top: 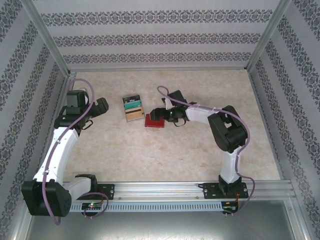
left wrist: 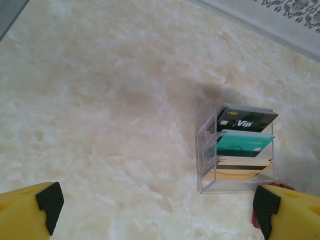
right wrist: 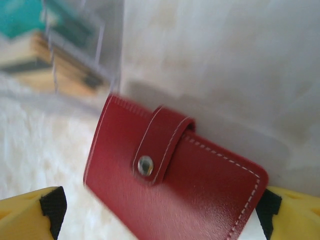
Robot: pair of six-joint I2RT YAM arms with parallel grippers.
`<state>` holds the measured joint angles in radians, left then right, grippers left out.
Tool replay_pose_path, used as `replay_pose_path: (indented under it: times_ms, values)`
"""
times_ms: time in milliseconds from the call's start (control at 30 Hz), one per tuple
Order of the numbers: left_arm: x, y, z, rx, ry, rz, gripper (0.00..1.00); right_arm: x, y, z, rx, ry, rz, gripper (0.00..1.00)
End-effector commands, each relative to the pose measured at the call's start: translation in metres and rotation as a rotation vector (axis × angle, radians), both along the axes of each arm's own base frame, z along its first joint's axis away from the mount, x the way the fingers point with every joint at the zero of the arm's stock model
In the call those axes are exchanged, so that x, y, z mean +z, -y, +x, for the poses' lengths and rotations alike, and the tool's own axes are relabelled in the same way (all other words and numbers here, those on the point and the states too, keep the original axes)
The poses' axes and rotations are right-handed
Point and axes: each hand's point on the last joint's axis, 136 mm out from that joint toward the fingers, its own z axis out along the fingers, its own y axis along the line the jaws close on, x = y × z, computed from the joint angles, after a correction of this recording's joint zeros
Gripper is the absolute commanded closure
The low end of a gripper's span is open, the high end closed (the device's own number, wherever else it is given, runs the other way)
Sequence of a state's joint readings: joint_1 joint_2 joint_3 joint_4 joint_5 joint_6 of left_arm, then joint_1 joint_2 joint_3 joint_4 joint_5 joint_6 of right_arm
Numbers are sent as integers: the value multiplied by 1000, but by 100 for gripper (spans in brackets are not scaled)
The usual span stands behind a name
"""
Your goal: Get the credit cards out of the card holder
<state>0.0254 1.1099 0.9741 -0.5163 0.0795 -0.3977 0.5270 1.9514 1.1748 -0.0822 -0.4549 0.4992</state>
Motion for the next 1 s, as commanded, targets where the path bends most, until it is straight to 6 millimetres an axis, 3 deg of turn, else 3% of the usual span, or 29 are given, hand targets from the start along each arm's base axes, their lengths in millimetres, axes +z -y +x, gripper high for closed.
replay_pose_path:
  times_ms: [0,133,233,400,567,733,833,967]
  values:
    - [-8,8,3,-30,-15,-10,1,-5,-8,-47,39,-62,-26,2]
    - [-11,11,5,-41,-26,-28,1,3,-5,-79,54,-14,-104,2]
    - [-11,13,5,-46,-23,-41,1,14,11,-81,41,75,-216,2]
    - [-12,13,1,-42,-25,-45,1,30,25,-52,71,223,-394,2]
    - [-9,12,-3,-38,-23,-38,1,33,1,-12,151,259,-416,3]
    - [-6,11,-8,-34,-23,-29,1,15,-21,17,208,213,-393,5]
    - [-5,10,-11,-32,-21,-27,1,2,-31,22,238,176,-375,5]
    - [-6,9,-11,-25,-23,-19,1,-8,-42,8,267,127,-338,7]
